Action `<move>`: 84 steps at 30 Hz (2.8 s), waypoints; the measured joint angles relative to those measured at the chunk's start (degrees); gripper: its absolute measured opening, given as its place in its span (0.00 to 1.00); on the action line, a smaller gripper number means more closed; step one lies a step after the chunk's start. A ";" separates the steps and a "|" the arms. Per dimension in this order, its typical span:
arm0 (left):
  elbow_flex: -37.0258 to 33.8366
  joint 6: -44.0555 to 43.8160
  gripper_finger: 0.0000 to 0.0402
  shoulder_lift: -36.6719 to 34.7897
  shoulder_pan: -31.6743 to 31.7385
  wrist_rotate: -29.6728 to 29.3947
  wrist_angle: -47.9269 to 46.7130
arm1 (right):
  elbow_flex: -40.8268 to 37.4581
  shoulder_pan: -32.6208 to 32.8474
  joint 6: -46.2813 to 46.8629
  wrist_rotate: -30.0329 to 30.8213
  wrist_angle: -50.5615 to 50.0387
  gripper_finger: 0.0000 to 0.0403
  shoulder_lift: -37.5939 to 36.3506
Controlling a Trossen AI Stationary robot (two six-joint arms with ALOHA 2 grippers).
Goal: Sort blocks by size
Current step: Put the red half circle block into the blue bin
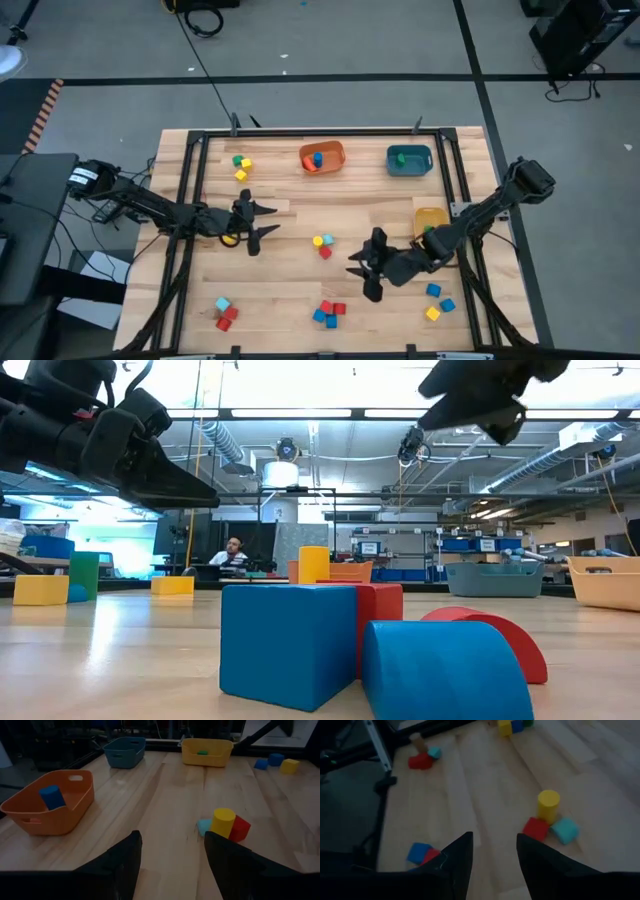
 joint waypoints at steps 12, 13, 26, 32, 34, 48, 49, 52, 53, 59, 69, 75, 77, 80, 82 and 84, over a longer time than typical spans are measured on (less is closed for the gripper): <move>0.07 -0.08 0.56 0.04 -0.38 2.02 -0.15 | 26.35 2.38 -1.98 -2.65 -24.94 0.41 19.19; 0.07 -0.07 0.56 0.04 -0.62 2.02 -0.16 | 28.78 2.41 -1.99 -3.35 -28.06 0.41 21.07; 0.07 -0.26 0.55 0.04 -9.02 0.39 -0.01 | 39.46 4.60 -1.05 -12.21 -33.48 0.49 35.62; 0.07 -0.27 0.53 0.04 -10.81 -1.11 -0.02 | 39.47 5.34 0.55 -12.35 -33.49 0.55 37.44; 0.07 -0.26 0.53 0.04 -10.91 -1.12 -0.02 | 39.47 5.33 1.03 -12.50 -33.41 0.56 37.92; 0.07 -0.42 0.53 0.06 -10.91 -1.30 -0.28 | 38.30 4.75 1.48 -12.96 -33.42 0.52 39.39; 0.07 -0.43 0.53 0.07 -10.91 -1.30 -0.24 | 38.06 4.73 1.51 -12.92 -33.06 0.50 39.39; 0.07 -0.44 0.53 0.07 -10.91 -1.25 -0.29 | 37.15 4.74 1.92 -12.92 -32.45 0.41 39.39; 0.07 -0.46 0.53 0.06 -10.91 -1.23 -0.25 | 36.87 4.75 1.94 -13.01 -31.88 0.39 39.38; 0.07 -0.48 0.53 0.07 -10.91 -0.02 -0.27 | 36.33 4.75 2.93 -13.00 -31.81 0.36 39.21; 0.07 -3.61 0.53 0.06 -10.91 0.49 0.08 | 36.26 4.22 9.36 -7.22 -45.84 0.36 34.83; 0.07 -3.76 0.53 0.07 -10.91 1.52 0.16 | 36.25 3.36 14.48 3.99 -61.00 0.36 27.14; 0.07 -3.76 0.53 0.07 -10.91 1.54 0.18 | 35.50 2.38 15.88 7.06 -65.08 0.36 23.97; 0.07 -3.76 0.53 0.07 -10.90 1.54 0.21 | 32.10 -0.27 16.54 9.51 -68.50 0.36 18.55; 0.07 -3.76 0.53 0.07 -10.91 1.54 0.21 | 28.71 -2.69 16.50 9.91 -68.63 0.36 14.42; 0.07 -3.76 0.53 0.07 -10.91 1.54 0.18 | 24.67 -5.78 16.54 9.98 -68.59 0.36 9.70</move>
